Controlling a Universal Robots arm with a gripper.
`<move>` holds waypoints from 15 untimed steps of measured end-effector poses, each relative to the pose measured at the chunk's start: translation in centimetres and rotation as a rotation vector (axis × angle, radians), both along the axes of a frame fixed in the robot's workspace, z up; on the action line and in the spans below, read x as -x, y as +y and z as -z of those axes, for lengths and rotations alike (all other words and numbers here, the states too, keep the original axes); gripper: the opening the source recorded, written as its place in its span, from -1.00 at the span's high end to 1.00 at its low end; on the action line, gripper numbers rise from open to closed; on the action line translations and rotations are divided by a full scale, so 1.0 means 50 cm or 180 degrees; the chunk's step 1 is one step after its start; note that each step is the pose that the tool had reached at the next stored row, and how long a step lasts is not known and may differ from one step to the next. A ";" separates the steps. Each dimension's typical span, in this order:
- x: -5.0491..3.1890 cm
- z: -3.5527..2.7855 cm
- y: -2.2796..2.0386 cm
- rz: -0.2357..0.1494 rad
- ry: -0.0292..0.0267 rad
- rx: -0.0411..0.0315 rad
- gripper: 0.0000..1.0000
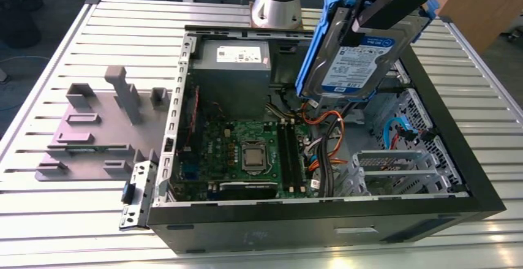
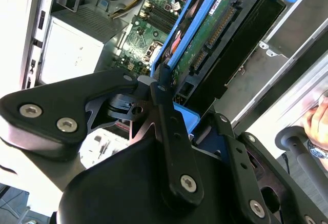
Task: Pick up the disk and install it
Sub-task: 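Insert the disk into the insertion slot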
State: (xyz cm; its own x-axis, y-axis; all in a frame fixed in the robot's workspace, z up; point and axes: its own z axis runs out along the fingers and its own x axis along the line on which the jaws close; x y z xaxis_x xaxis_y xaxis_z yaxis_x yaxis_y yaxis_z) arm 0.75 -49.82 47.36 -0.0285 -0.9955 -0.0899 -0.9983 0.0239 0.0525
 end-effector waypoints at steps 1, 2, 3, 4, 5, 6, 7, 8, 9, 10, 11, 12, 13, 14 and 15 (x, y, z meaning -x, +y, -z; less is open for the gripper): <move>0.000 0.000 -0.0007 0.0000 0.0000 0.0000 0.26; 0.000 0.000 -0.0014 0.0000 0.0000 0.0000 0.26; 0.000 0.000 -0.0021 0.0000 0.0000 0.0000 0.26; 0.000 0.000 -0.0028 0.0000 0.0000 0.0000 0.26; 0.000 0.000 -0.0035 0.0000 0.0000 0.0000 0.26; 0.000 0.000 -0.0043 0.0000 0.0000 0.0000 0.26; 0.000 0.000 -0.0050 0.0000 0.0000 0.0000 0.26; 0.000 0.000 -0.0056 0.0000 0.0000 0.0000 0.26; 0.000 0.000 -0.0063 0.0000 0.0000 0.0000 0.26; 0.000 0.000 -0.0070 0.0000 0.0000 0.0000 0.26; 0.000 0.000 -0.0077 0.0000 0.0000 0.0000 0.26; 0.000 0.000 -0.0084 0.0000 0.0000 0.0000 0.26; 0.000 0.000 -0.0091 0.0000 0.0000 0.0000 0.26; 0.000 0.000 -0.0098 0.0000 0.0000 0.0000 0.26; 0.000 0.000 -0.0105 0.0000 0.0000 0.0000 0.26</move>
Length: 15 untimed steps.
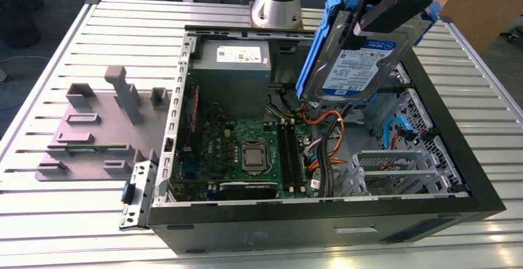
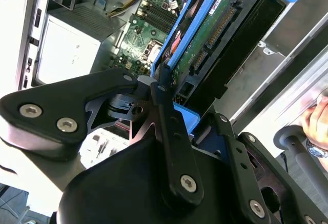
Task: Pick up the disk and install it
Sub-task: 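Insert the disk into the insertion slot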
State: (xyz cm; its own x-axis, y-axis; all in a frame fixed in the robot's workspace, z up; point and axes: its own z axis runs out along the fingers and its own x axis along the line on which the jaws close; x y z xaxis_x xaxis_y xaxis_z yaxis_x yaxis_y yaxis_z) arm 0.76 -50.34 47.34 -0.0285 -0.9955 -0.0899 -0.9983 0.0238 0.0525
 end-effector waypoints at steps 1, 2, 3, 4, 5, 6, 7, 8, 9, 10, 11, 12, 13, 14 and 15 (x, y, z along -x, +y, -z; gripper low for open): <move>0.000 0.000 -0.0007 0.0000 0.0000 0.0000 0.26; 0.000 0.000 -0.0014 0.0000 0.0000 0.0000 0.26; 0.000 0.000 -0.0020 0.0000 0.0000 0.0000 0.26; 0.000 0.000 -0.0027 0.0000 0.0000 0.0000 0.26; 0.000 0.000 -0.0034 0.0000 0.0000 0.0000 0.26; 0.000 0.000 -0.0041 0.0000 0.0000 0.0000 0.26; 0.000 0.000 -0.0048 0.0000 0.0000 0.0000 0.26; 0.000 0.000 -0.0055 0.0000 0.0000 0.0000 0.26; 0.000 0.000 -0.0063 0.0000 0.0000 0.0000 0.26; 0.000 0.000 -0.0069 0.0000 0.0000 0.0000 0.26; 0.000 0.000 -0.0078 0.0000 0.0000 0.0000 0.26; 0.000 0.000 -0.0084 0.0000 0.0000 0.0000 0.26; 0.000 0.000 -0.0091 0.0000 0.0000 0.0000 0.26; 0.000 0.000 -0.0098 0.0000 0.0000 0.0000 0.26; 0.000 0.000 -0.0105 0.0000 0.0000 0.0000 0.26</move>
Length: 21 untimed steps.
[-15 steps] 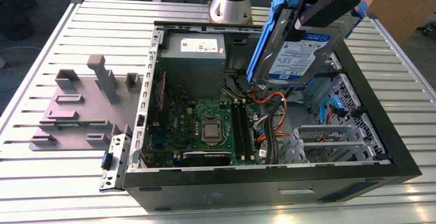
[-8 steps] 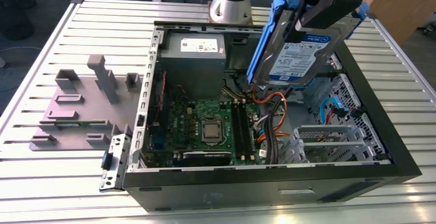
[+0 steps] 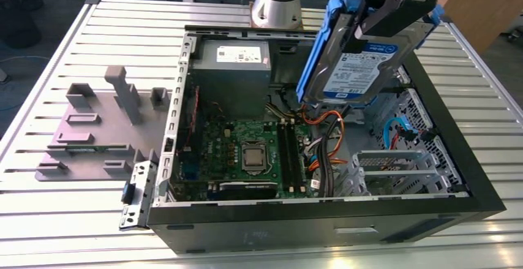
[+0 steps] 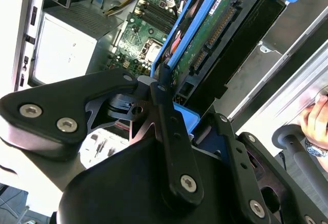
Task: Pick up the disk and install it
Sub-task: 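Insert the disk into the insertion slot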
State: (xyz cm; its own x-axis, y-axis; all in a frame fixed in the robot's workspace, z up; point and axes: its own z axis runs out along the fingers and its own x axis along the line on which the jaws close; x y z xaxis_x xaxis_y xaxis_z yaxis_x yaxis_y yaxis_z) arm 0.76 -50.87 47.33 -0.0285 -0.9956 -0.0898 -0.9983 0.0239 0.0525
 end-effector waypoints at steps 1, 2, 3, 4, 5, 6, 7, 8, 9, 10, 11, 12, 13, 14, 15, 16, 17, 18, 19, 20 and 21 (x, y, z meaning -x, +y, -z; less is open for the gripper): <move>0.000 0.000 -0.0007 0.0000 0.0000 0.0000 0.26; 0.000 0.000 -0.0015 0.0000 0.0000 0.0000 0.26; 0.000 0.000 -0.0023 0.0000 0.0000 0.0000 0.26; 0.000 0.000 -0.0030 0.0000 0.0000 0.0000 0.26; 0.000 0.000 -0.0037 0.0000 0.0000 0.0000 0.26; 0.000 0.000 -0.0044 0.0000 0.0000 0.0000 0.26; 0.000 0.000 -0.0051 0.0000 0.0000 0.0000 0.26; 0.000 0.000 -0.0058 0.0000 0.0000 0.0000 0.26; 0.000 0.000 -0.0066 0.0000 0.0000 0.0000 0.26; 0.000 0.000 -0.0074 0.0000 0.0000 0.0000 0.26; 0.000 0.000 -0.0081 0.0000 0.0000 0.0000 0.26; 0.000 0.000 -0.0089 0.0000 0.0000 0.0000 0.26; 0.000 0.000 -0.0096 0.0000 0.0000 0.0000 0.26; 0.000 0.000 -0.0104 0.0000 0.0000 0.0000 0.26; 0.000 0.000 -0.0111 0.0000 0.0000 0.0000 0.26; 0.000 0.000 -0.0119 0.0000 0.0000 0.0000 0.26; 0.000 0.000 -0.0127 0.0000 0.0000 0.0000 0.26; 0.000 0.000 -0.0134 0.0000 0.0000 0.0000 0.26; 0.000 0.001 -0.0142 0.0000 0.0000 0.0000 0.26; 0.000 0.001 -0.0149 0.0000 0.0000 0.0000 0.26; 0.000 0.000 -0.0157 0.0000 0.0000 0.0000 0.26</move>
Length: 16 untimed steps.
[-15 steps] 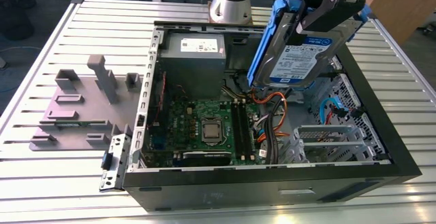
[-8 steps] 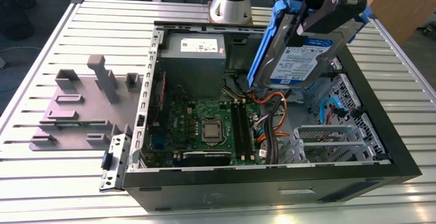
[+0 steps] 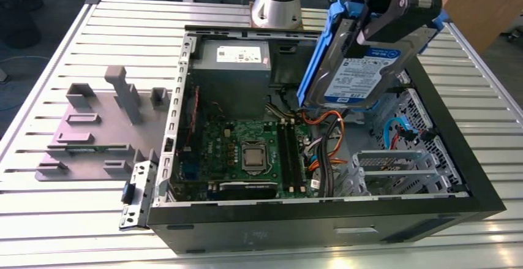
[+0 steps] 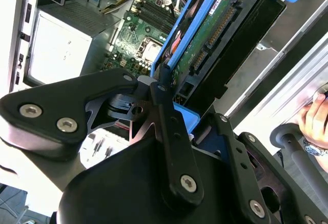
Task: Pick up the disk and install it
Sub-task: 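Insert the disk into the insertion slot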
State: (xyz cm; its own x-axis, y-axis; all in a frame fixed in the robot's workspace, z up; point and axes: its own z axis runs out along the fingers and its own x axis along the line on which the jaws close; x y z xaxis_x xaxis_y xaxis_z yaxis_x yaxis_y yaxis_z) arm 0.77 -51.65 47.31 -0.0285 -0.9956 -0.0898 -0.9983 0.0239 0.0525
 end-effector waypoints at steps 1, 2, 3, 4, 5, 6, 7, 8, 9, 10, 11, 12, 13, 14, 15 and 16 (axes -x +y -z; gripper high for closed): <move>0.000 0.000 -0.0007 0.0000 0.0000 0.0000 0.26; 0.000 0.000 -0.0015 0.0000 0.0000 0.0000 0.26; 0.000 0.000 -0.0023 0.0000 0.0000 0.0000 0.26; 0.000 0.000 -0.0031 0.0000 0.0000 0.0000 0.26; 0.000 0.000 -0.0039 0.0000 0.0000 0.0000 0.26; 0.000 0.000 -0.0046 0.0000 0.0000 0.0000 0.26; 0.000 0.000 -0.0054 0.0000 0.0000 0.0000 0.26; 0.000 0.000 -0.0061 0.0000 0.0000 0.0000 0.26; 0.000 0.000 -0.0069 0.0000 0.0000 0.0000 0.26; 0.000 0.000 -0.0076 0.0000 0.0000 0.0000 0.26; 0.000 0.000 -0.0084 0.0000 0.0000 0.0000 0.26; 0.000 0.000 -0.0091 0.0000 0.0000 0.0000 0.26; 0.000 0.000 -0.0098 0.0000 0.0000 0.0000 0.26; 0.000 0.000 -0.0106 0.0000 0.0000 0.0000 0.26; 0.000 0.000 -0.0114 0.0000 0.0000 0.0000 0.26; 0.000 0.000 -0.0121 0.0000 0.0000 0.0000 0.26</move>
